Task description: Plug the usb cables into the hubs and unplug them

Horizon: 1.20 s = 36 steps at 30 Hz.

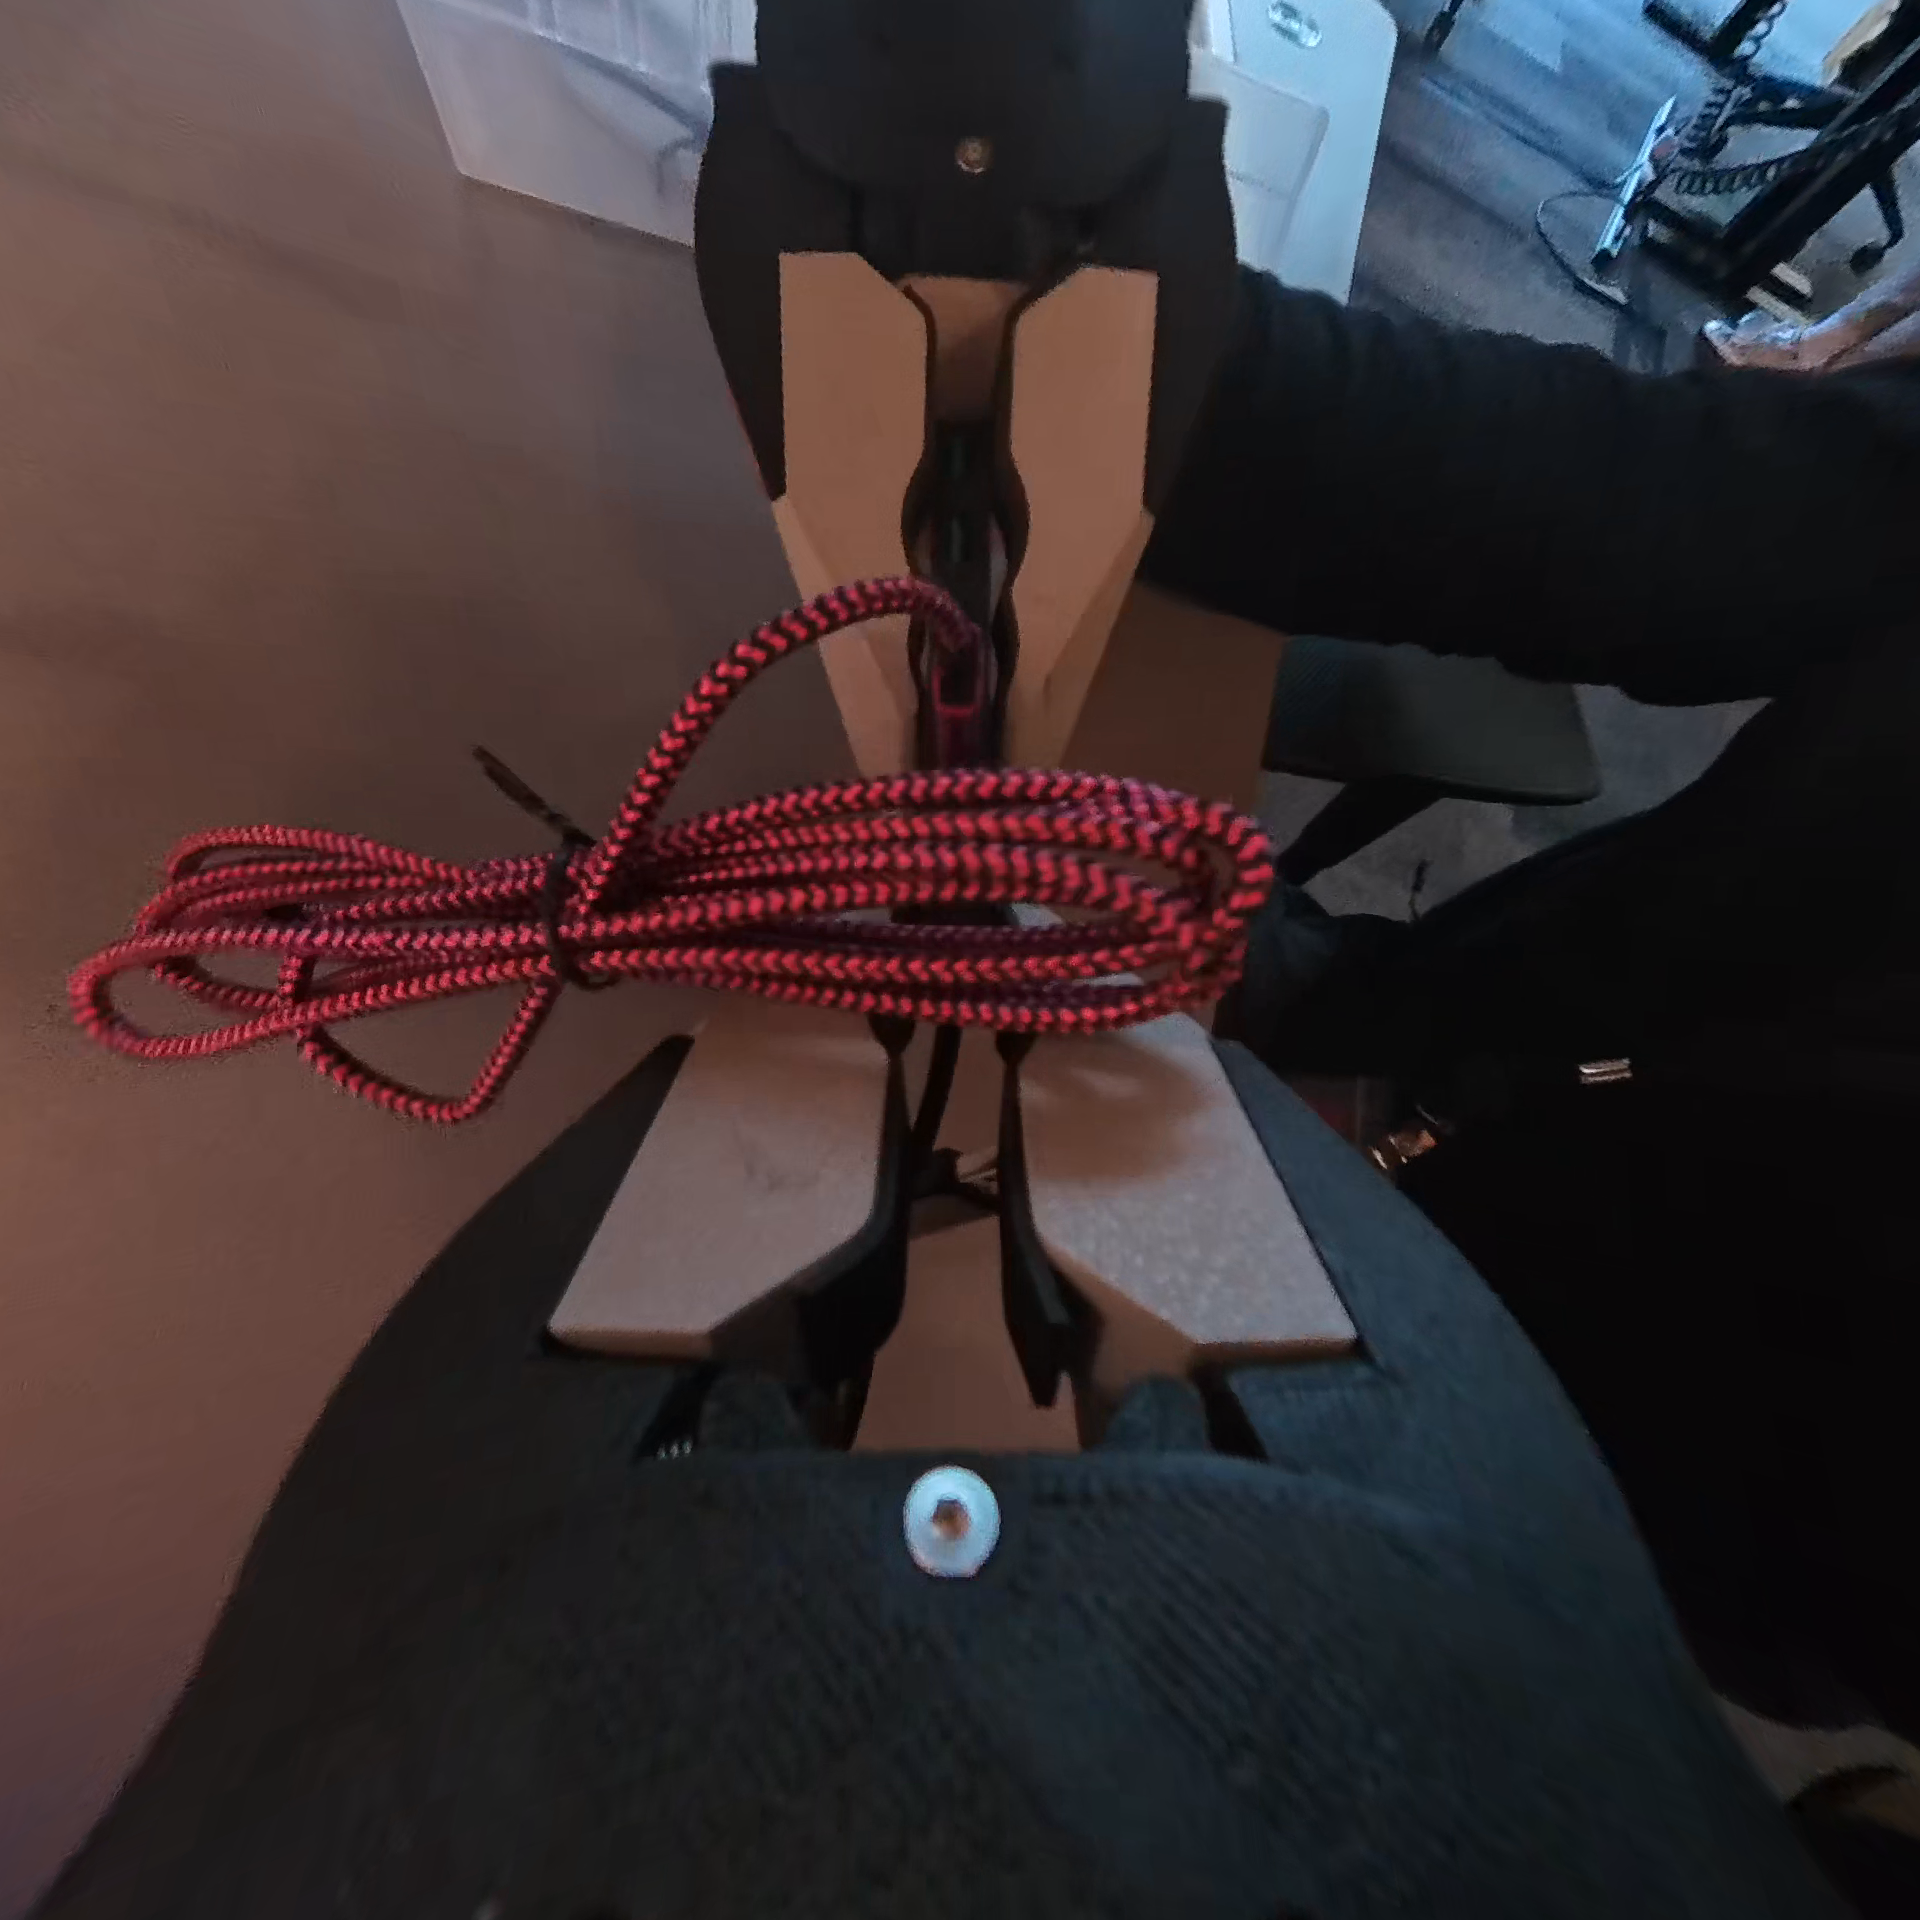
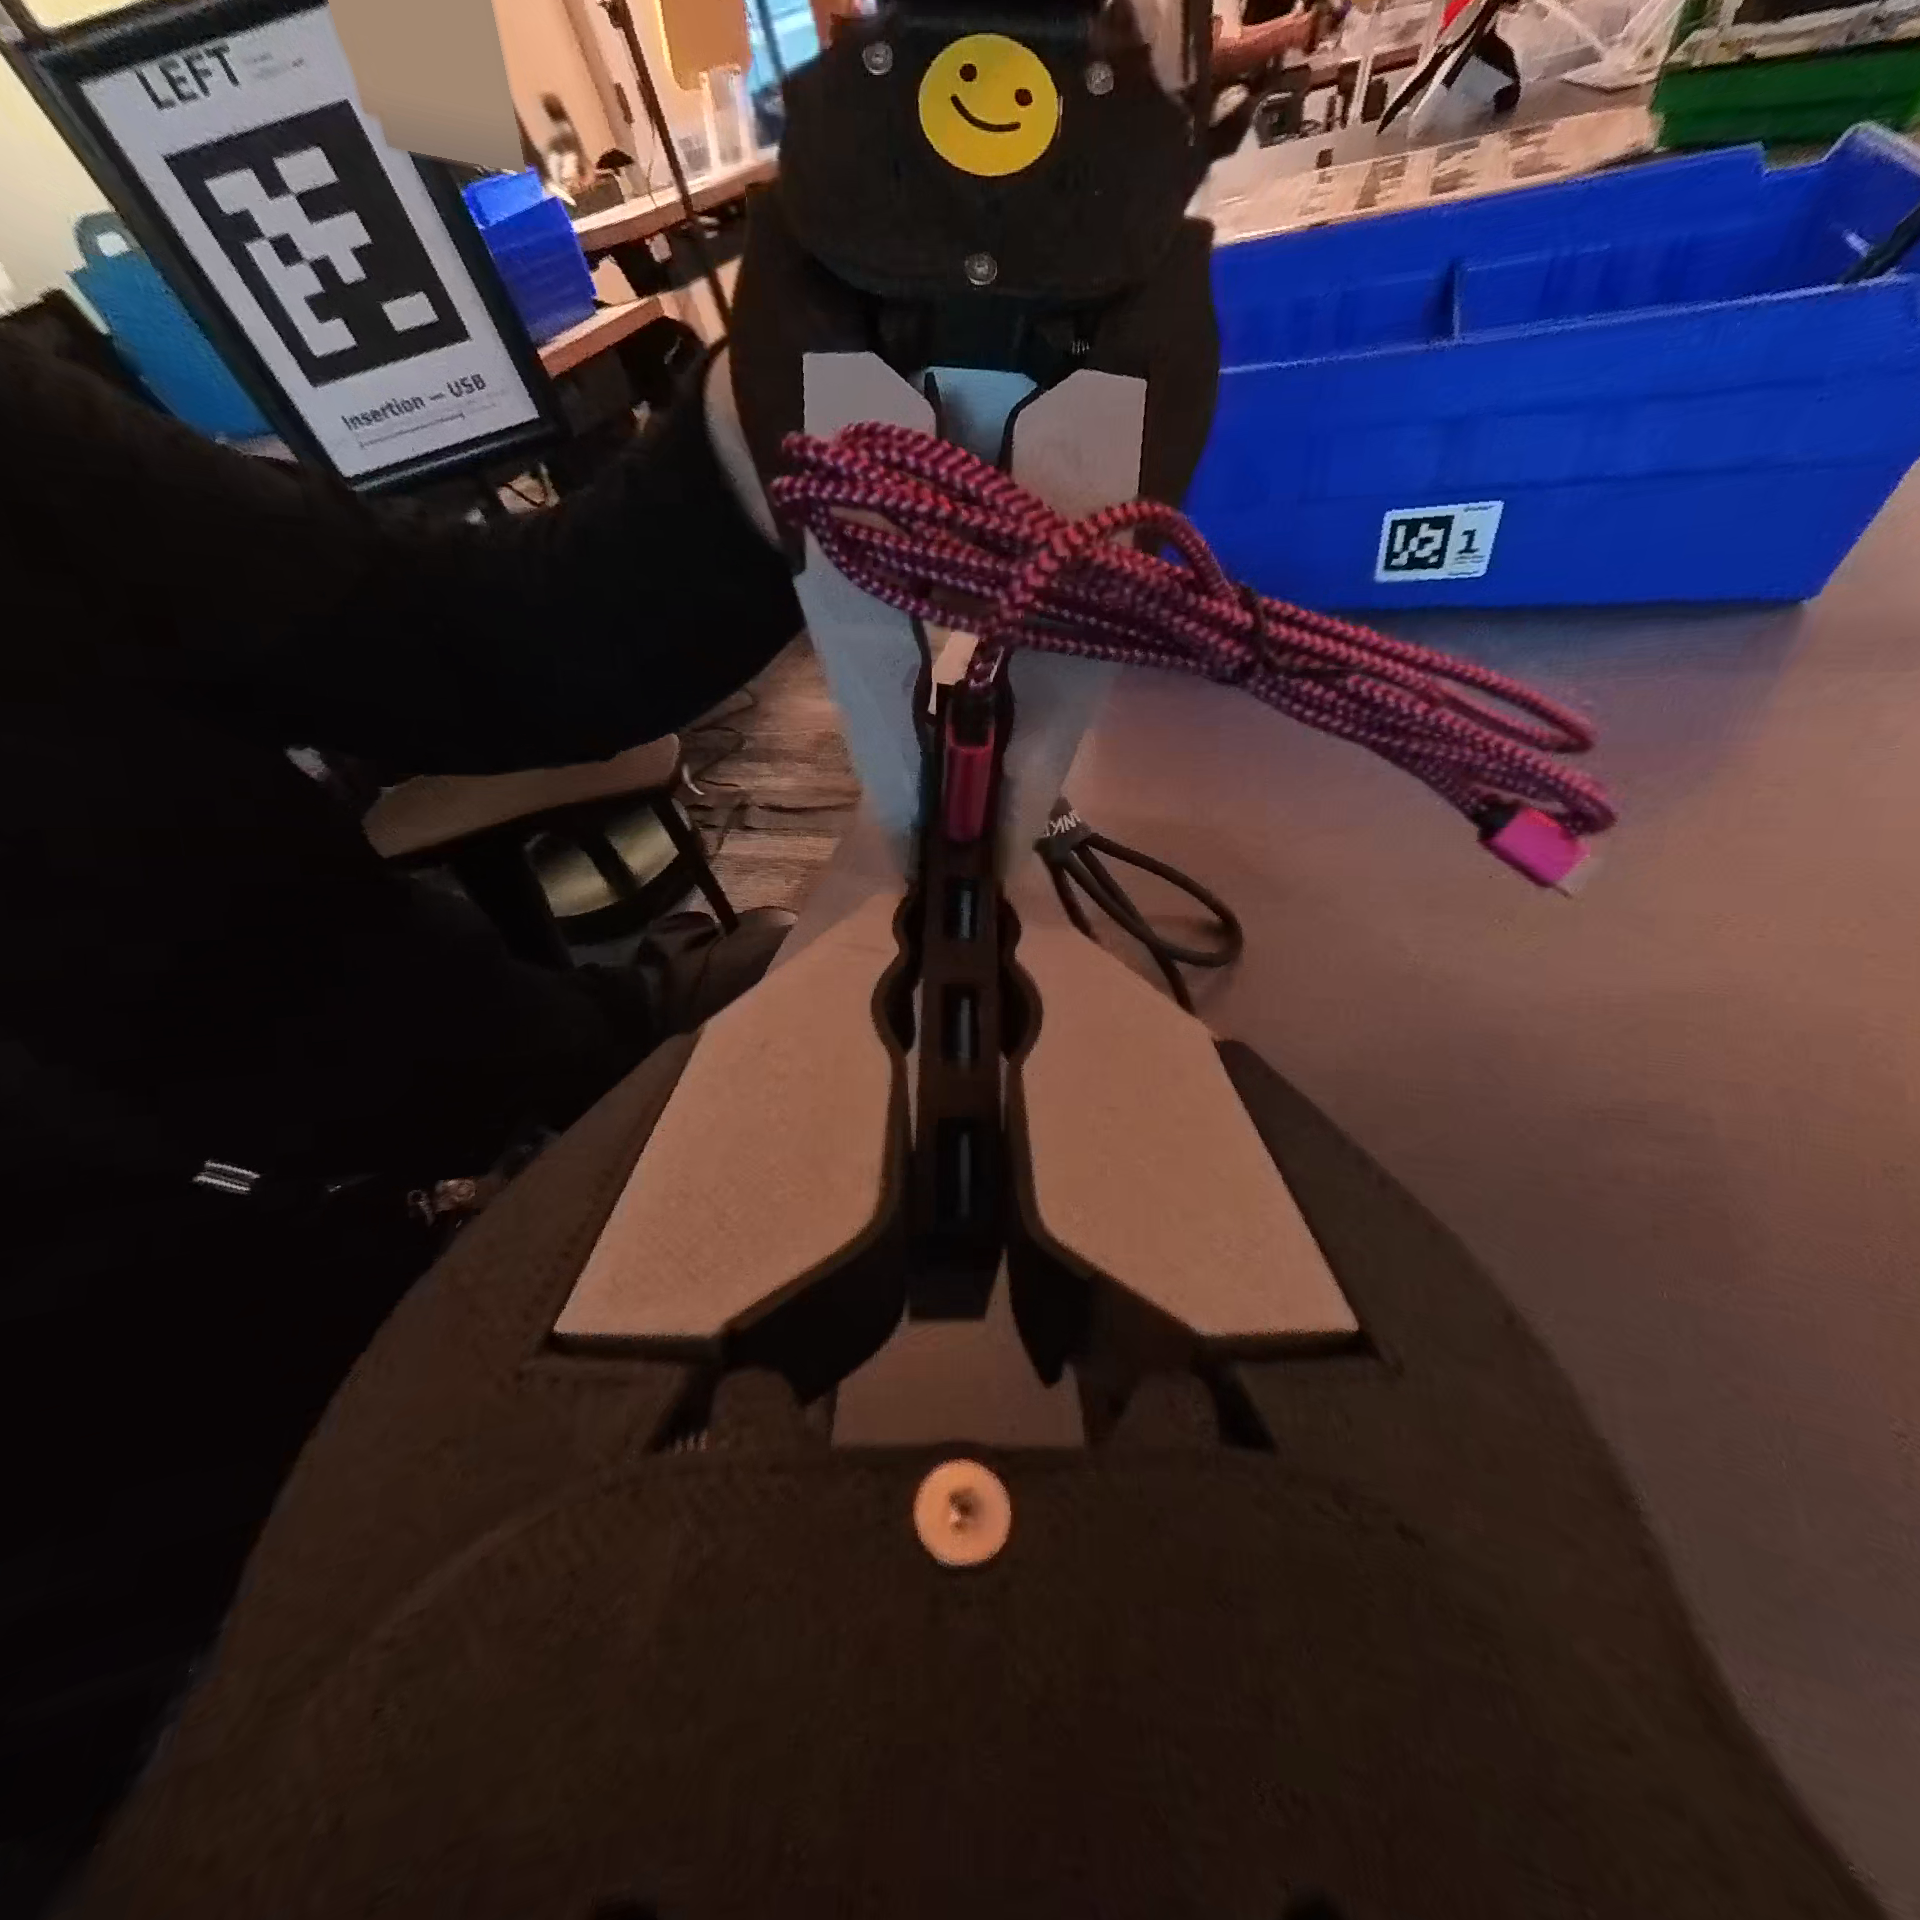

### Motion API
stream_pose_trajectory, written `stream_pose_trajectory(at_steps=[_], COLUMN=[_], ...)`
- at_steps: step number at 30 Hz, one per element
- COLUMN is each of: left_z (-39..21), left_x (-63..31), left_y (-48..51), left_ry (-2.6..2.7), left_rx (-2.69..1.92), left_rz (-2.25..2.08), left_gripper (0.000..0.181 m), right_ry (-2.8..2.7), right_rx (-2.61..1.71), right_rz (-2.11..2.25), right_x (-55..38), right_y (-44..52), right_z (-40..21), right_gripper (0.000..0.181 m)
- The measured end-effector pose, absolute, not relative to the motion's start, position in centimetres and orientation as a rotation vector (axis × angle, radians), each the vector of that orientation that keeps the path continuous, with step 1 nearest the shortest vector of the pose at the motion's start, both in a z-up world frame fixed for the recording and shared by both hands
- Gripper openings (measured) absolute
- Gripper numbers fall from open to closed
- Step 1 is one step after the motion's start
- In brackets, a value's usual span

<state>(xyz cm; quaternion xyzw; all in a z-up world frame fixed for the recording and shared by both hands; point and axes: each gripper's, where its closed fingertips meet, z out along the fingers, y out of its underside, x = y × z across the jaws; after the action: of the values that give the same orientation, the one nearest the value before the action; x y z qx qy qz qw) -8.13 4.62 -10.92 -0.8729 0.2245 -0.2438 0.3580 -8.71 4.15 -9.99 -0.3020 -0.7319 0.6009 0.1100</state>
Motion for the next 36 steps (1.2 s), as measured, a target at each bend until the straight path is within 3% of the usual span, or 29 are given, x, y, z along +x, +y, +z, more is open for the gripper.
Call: stream_pose_trajectory(at_steps=[3,15,20,24,31,36], left_z=[-11.2,-10.4,-11.3,-11.9,-11.7,-12.2], left_x=[-8.7,-8.7,-8.5,-8.4,-8.5,-8.3], left_y=[3.9,5.1,4.9,5.0,5.5,5.4], left_ry=[0.594,0.528,0.538,0.545,0.534,0.572], left_rx=[-2.298,-2.238,-2.308,-2.362,-2.342,-2.369], left_rz=[-0.597,-0.620,-0.645,-0.642,-0.641,-0.599], left_gripper=[0.008,0.008,0.009,0.009,0.008,0.009], right_ry=[-2.112,-2.013,-2.078,-1.979,-2.000,-2.051], right_rx=[-0.908,-0.923,-0.928,-0.896,-0.935,-0.963], right_rz=[1.773,1.856,1.683,1.783,1.824,1.751], right_x=[-8.9,-8.6,-8.9,-8.6,-8.6,-9.0], right_y=[4.8,6.4,6.7,7.1,6.9,6.6], right_z=[-9.6,-7.9,-9.1,-7.3,-7.5,-8.7], right_gripper=[0.013,0.008,0.016,0.000,0.010,0.004])
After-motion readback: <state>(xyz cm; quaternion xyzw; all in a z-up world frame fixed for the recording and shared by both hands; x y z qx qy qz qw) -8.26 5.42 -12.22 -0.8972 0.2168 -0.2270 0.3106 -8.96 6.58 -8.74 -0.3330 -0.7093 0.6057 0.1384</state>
